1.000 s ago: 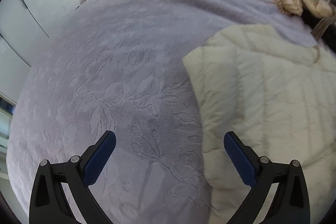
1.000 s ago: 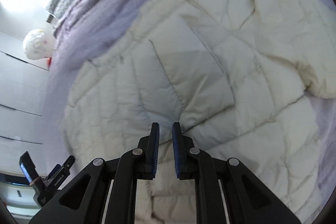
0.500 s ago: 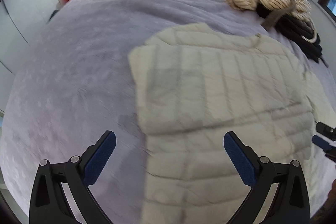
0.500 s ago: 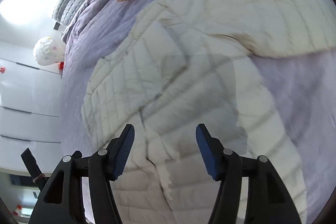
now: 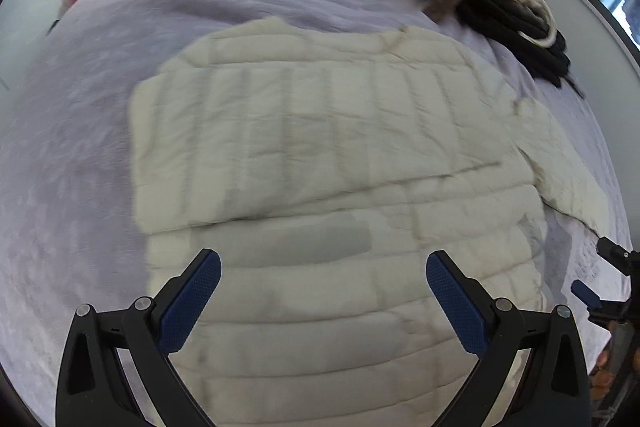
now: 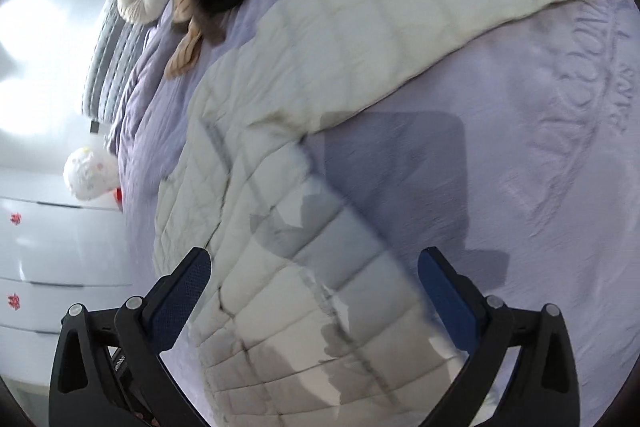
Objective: Fold large clothes
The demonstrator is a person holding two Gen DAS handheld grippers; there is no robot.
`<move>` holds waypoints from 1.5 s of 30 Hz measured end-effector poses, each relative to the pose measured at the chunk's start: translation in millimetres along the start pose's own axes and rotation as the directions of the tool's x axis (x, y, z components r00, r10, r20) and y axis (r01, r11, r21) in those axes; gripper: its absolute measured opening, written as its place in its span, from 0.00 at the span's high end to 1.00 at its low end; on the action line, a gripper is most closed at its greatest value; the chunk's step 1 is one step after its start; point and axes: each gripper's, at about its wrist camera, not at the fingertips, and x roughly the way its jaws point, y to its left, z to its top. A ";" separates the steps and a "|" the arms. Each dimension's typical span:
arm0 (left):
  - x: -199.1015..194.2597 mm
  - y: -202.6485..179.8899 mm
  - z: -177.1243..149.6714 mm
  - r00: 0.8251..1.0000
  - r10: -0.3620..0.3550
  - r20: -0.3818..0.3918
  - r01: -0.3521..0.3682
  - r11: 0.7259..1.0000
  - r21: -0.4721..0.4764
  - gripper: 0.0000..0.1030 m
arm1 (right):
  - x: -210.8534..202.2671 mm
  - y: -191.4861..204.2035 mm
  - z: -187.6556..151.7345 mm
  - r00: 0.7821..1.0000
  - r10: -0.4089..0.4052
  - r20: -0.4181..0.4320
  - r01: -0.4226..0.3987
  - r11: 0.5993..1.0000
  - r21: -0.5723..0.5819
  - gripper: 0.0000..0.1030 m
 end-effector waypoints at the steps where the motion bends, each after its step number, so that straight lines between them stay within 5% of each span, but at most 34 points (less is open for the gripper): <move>1: 2.6 -6.2 0.6 1.000 -0.005 -0.005 0.005 1.000 0.006 0.00 | -2.5 -5.2 2.1 1.000 0.003 0.005 -0.003 1.000 0.005 0.00; 7: 16.9 -40.0 14.1 1.000 0.019 0.016 -0.019 0.999 0.030 0.00 | -19.7 -35.6 20.2 0.997 0.025 0.072 -0.030 0.998 0.062 0.00; 15: 52.6 -61.7 59.6 0.983 0.147 0.110 -0.151 0.988 0.023 0.00 | -28.7 -70.2 54.0 0.996 0.036 0.080 -0.045 0.991 0.123 0.00; 22: 79.7 -74.0 63.7 0.987 0.156 0.042 -0.156 0.988 -0.002 0.00 | -30.2 -99.7 92.4 0.981 0.108 0.158 -0.140 0.969 0.203 0.00; 30: 71.5 -100.8 53.6 0.994 0.105 0.039 -0.105 0.994 0.004 0.00 | -10.5 -142.6 141.9 0.936 0.234 0.264 -0.326 0.861 0.390 0.00; 37: 67.8 -97.5 55.0 0.999 0.042 0.031 -0.040 0.998 -0.044 0.00 | -16.4 -157.1 168.6 0.847 0.337 0.411 -0.513 0.722 0.465 0.01; 38: 67.4 -96.6 55.0 0.998 0.045 0.033 -0.043 0.998 -0.044 0.00 | -15.6 -155.0 171.4 0.847 0.338 0.410 -0.513 0.719 0.468 0.04; 40: 65.9 -94.4 55.3 0.997 0.065 0.043 -0.064 0.997 -0.039 0.00 | -15.9 -149.9 175.8 0.853 0.338 0.398 -0.505 0.727 0.465 0.26; 42: 63.6 -88.8 57.2 0.995 0.078 0.056 -0.075 0.996 -0.041 0.00 | -13.2 -148.0 178.8 0.855 0.356 0.378 -0.509 0.719 0.474 0.65; 45: 60.0 -76.8 62.0 0.992 0.103 0.074 -0.100 0.994 -0.048 0.00 | -14.9 -141.1 180.0 0.827 0.414 0.380 -0.556 0.705 0.440 0.80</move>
